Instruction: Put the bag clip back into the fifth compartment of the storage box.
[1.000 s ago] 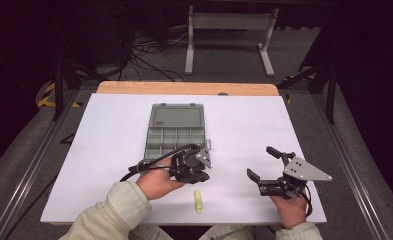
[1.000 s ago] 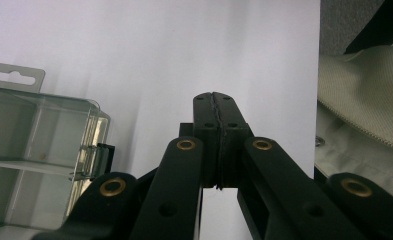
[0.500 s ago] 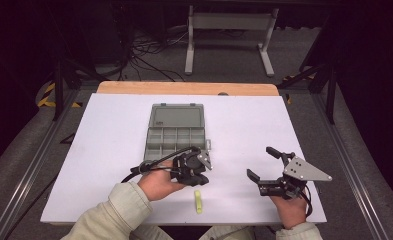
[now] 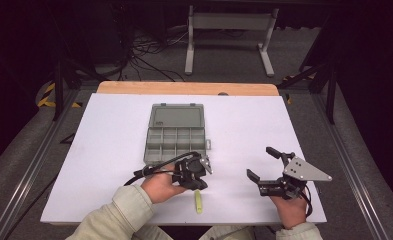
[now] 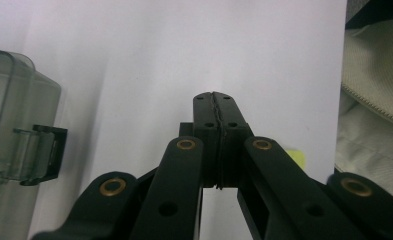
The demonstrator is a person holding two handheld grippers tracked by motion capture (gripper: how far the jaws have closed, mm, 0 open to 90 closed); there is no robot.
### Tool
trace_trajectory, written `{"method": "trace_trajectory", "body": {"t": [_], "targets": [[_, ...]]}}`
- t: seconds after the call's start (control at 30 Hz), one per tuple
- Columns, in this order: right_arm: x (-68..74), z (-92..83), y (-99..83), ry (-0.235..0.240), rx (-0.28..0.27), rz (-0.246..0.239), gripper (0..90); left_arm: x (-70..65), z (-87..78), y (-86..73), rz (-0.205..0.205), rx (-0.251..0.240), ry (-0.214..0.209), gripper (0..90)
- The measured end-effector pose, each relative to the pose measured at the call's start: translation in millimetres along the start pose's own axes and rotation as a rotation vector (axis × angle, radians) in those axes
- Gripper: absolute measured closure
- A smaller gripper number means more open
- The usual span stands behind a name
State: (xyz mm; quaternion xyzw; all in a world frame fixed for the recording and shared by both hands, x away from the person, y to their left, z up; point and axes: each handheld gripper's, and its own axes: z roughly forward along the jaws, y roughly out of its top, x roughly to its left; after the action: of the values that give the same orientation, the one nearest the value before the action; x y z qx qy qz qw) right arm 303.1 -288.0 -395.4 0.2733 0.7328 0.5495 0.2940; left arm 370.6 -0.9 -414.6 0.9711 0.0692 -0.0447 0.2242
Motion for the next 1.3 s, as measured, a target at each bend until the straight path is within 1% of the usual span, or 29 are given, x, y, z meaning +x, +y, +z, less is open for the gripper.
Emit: {"method": "trace_trajectory", "body": {"t": [0.07, 0.17, 0.23, 0.37, 0.4, 0.43, 0.53, 0.57, 0.67, 0.7, 0.73, 0.9, 1.0, 1.03, 1.07, 1.1, 1.2, 1.23, 1.27, 1.3], "targets": [[0.0, -0.1, 0.0, 0.001, 0.000, 0.000, 6.8, 0.0, 2.3, 0.1, -0.003, 0.010, -0.004, 90.0], [0.0, 0.1, -0.1, 0.001, 0.000, 0.001, 6.8, 1.0, 5.7, 0.7, 0.004, 0.021, -0.009, 90.0], [0.1, 0.2, -0.1, 0.002, 0.000, 0.001, 6.8, 0.8, 6.7, 0.8, -0.005, 0.028, -0.008, 89.9], [0.2, 0.3, -0.2, 0.003, 0.000, 0.002, 6.8, 2.6, 9.9, 1.0, 0.002, 0.047, -0.007, 90.0], [0.2, 0.4, -0.3, 0.003, 0.001, 0.002, 6.9, 2.5, 11.3, 0.9, -0.009, 0.044, -0.007, 90.0], [0.1, 0.5, -0.2, 0.003, 0.002, 0.000, 6.8, 3.3, 11.8, 1.2, 0.000, 0.050, -0.008, 90.0], [0.2, 0.4, -0.1, 0.003, 0.001, 0.000, 6.9, 3.1, 13.0, 1.6, 0.005, 0.058, -0.011, 89.9], [0.2, 0.4, -0.1, 0.003, 0.001, 0.000, 6.8, 3.3, 13.1, 1.7, 0.008, 0.063, -0.012, 90.0], [-0.1, 0.4, -0.4, 0.004, 0.002, 0.002, 6.9, 3.6, 13.2, 0.7, -0.001, 0.067, -0.007, 90.0], [0.1, 0.5, -0.2, 0.005, 0.001, 0.002, 6.8, 3.9, 12.6, 0.8, 0.000, 0.075, -0.007, 89.9], [0.2, 0.4, -0.1, 0.005, 0.001, 0.002, 6.8, 4.0, 12.9, 0.4, -0.001, 0.072, -0.004, 90.0], [0.1, -0.1, 0.4, 0.004, -0.001, 0.001, 6.8, 4.2, 11.4, -1.2, -0.005, 0.086, -0.004, 90.0], [0.4, 0.3, 0.3, 0.005, 0.002, 0.000, 6.9, 3.0, 8.8, -3.2, -0.007, 0.099, -0.003, 90.0], [0.3, 0.4, 0.3, 0.005, 0.002, 0.000, 6.8, 2.7, 8.8, -4.1, -0.005, 0.096, -0.006, 90.0], [0.2, 0.4, 0.3, 0.005, 0.001, 0.000, 6.8, 2.3, 7.9, -4.1, -0.004, 0.108, -0.007, 90.0], [0.2, 0.4, 0.3, 0.005, 0.001, 0.000, 6.8, 1.9, 8.1, -5.0, -0.006, 0.106, -0.010, 90.0], [0.4, 0.4, 0.3, 0.006, 0.002, 0.000, 6.8, 2.5, 8.7, -6.5, -0.004, 0.137, -0.014, 90.0], [0.5, 0.3, 0.4, 0.005, 0.002, -0.001, 6.9, 3.1, 9.3, -7.9, -0.005, 0.130, -0.024, 90.0], [0.7, 0.3, 0.6, 0.005, 0.001, -0.001, 6.9, 2.9, 8.7, -9.0, -0.008, 0.129, -0.023, 89.9], [0.7, 0.3, 0.7, 0.005, 0.000, 0.000, 6.9, 2.9, 7.6, -10.2, -0.008, 0.138, -0.028, 90.0]]}}
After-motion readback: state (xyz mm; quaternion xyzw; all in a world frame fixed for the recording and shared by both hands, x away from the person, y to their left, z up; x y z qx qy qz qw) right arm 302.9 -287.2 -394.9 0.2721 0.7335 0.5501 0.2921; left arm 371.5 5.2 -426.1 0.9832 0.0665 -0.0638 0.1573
